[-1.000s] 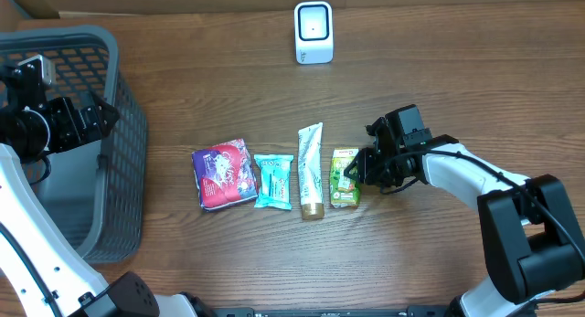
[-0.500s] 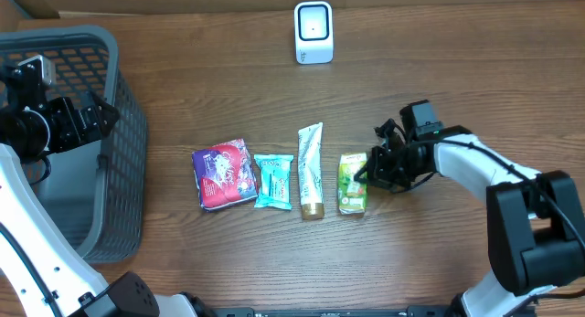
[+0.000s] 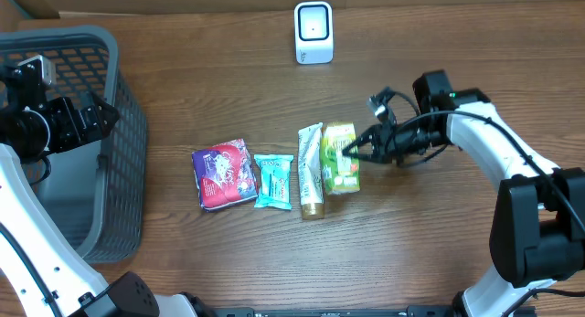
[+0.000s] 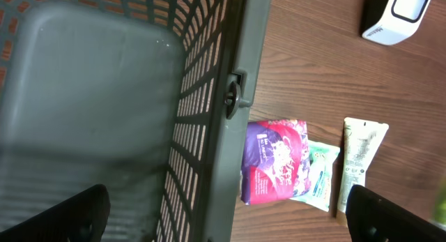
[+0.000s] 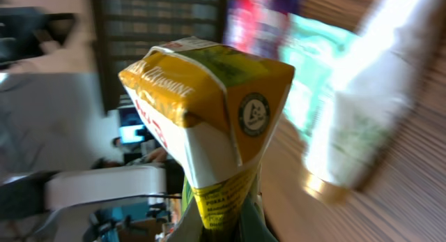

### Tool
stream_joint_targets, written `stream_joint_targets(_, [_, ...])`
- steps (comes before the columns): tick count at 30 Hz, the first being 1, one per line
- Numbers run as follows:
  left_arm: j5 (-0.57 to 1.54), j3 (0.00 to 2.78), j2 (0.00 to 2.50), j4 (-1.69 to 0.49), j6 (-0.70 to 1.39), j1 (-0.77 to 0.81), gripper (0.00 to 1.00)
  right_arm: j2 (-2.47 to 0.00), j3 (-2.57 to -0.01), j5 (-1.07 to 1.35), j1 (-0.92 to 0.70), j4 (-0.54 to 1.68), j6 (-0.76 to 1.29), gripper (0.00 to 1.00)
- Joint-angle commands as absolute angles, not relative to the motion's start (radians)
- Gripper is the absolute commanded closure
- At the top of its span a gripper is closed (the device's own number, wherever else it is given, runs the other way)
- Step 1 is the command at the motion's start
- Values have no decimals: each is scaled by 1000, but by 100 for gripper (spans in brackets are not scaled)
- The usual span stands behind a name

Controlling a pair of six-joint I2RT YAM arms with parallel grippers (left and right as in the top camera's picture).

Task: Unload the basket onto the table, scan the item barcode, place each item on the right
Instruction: 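Lift the green tea carton and hold it up to the white scanner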

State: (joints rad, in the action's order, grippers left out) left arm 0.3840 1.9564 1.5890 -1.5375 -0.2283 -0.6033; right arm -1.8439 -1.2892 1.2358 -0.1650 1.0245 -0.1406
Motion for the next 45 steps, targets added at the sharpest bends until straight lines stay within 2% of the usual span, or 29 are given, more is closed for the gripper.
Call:
stream_joint_targets(1, [381, 1958, 1595, -1536, -232, -601, 0, -1834, -1394, 1488, -161, 1045, -174, 97])
stream_joint_targets(5, [381, 1958, 1595, -1536, -232, -601, 0, -1834, -1478, 1570, -161, 1038, -84, 97])
stream_joint_targets(15, [381, 1958, 1595, -1536, -232, -601, 0, -1834, -1673, 1570, -162, 942, 260, 97])
stream_joint_targets(25, [381, 1958, 1595, -1536, -232, -601, 0, -1834, -1879, 1570, -162, 938, 349, 97])
stream_joint_targets(31, [381, 1958, 1595, -1537, -232, -602, 0, -1834, -1893, 1544, -162, 863, 346, 96])
stream_joint_targets(34, [381, 1958, 1595, -1536, -232, -601, 0, -1834, -1893, 1322, -176, 882, 342, 96])
stream_joint_targets(40, [381, 1958, 1595, -1537, -232, -601, 1, -1834, -1894, 604, -302, 1015, 302, 96])
stream_joint_targets(45, [381, 1958, 1595, -1536, -232, -601, 0, -1835, -1970, 272, -390, 1063, 300, 97])
